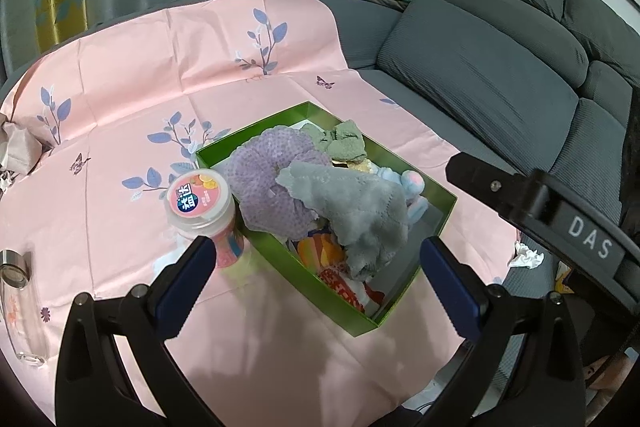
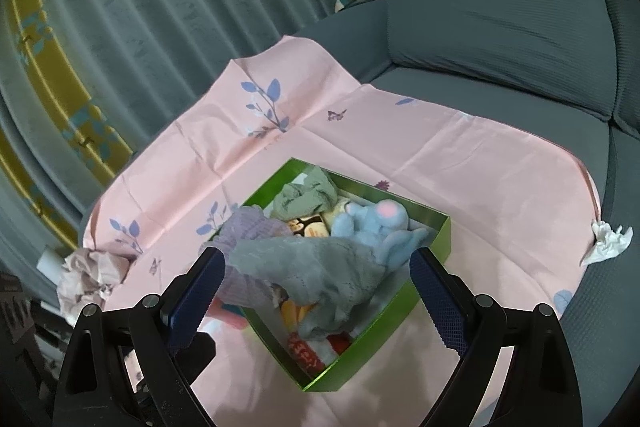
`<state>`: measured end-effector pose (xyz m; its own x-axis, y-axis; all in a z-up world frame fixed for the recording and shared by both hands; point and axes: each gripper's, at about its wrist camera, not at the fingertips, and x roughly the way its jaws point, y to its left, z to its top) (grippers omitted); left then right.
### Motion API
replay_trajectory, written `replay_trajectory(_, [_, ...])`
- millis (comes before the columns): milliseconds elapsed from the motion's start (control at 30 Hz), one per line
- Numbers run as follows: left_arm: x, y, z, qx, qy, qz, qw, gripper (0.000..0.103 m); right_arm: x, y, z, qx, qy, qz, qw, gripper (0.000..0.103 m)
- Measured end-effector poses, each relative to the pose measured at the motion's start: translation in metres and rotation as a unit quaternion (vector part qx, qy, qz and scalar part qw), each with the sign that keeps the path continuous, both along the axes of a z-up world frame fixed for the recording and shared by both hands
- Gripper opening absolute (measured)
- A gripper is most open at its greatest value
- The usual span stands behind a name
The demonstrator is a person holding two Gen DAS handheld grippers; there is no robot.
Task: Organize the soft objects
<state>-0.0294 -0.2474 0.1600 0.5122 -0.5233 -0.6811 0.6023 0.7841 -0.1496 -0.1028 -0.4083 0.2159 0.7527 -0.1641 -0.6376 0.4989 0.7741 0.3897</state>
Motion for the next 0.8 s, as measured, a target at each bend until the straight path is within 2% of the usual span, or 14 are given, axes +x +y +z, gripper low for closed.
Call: replay_trajectory(800, [-0.0052, 0.0029, 0.0036, -0.009, 0.002, -0.011, 0.9999, 0.102, -0.0036, 0.0028, -0.0018, -0.009, 0.021, -0.017, 1.000, 0.094])
